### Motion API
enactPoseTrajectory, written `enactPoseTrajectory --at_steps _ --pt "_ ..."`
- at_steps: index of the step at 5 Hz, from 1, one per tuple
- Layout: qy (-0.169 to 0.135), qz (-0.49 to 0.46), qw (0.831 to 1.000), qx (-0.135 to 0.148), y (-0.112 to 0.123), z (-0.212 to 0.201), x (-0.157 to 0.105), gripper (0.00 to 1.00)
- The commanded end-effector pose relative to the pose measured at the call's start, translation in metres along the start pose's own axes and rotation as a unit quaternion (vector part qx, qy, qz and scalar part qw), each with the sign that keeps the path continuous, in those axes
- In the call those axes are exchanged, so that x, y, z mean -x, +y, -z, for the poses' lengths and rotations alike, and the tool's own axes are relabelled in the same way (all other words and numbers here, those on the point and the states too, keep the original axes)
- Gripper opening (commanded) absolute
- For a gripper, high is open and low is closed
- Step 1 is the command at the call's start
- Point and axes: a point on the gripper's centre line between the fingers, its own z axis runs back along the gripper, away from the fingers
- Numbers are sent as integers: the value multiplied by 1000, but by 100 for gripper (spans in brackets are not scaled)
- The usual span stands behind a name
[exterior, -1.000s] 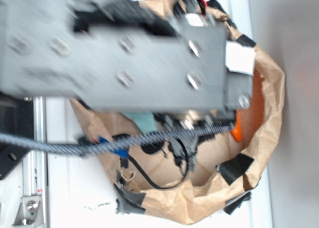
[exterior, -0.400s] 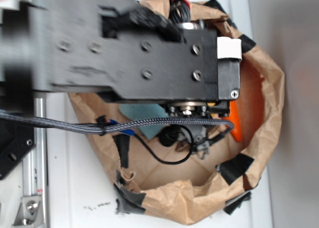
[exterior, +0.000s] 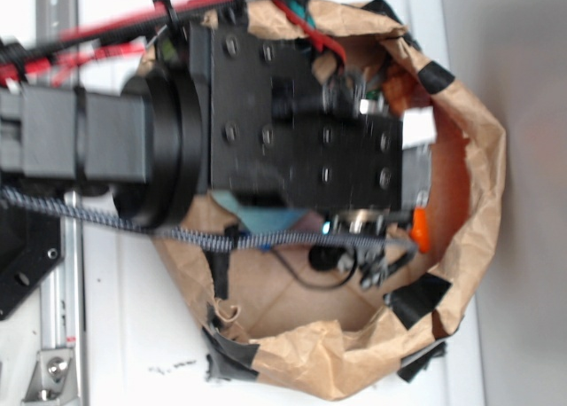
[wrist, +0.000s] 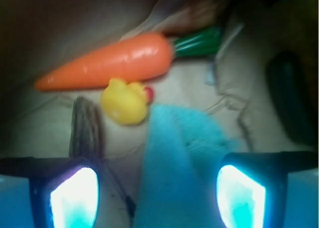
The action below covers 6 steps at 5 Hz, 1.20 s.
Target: Grab the wood chip.
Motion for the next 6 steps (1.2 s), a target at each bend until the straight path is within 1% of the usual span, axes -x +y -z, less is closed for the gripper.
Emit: enactPoseTrajectory --at_steps 1,2,3,5,6 --pt "-28 50 998 40 -54 23 -8 100" --pt "-32 46 998 27 -53 36 -14 100" --pt "-33 47 998 22 -52 40 -21 0" --pt "-25 51 998 20 -45 43 -25 0" --pt "-32 69 997 4 -29 13 -22 0"
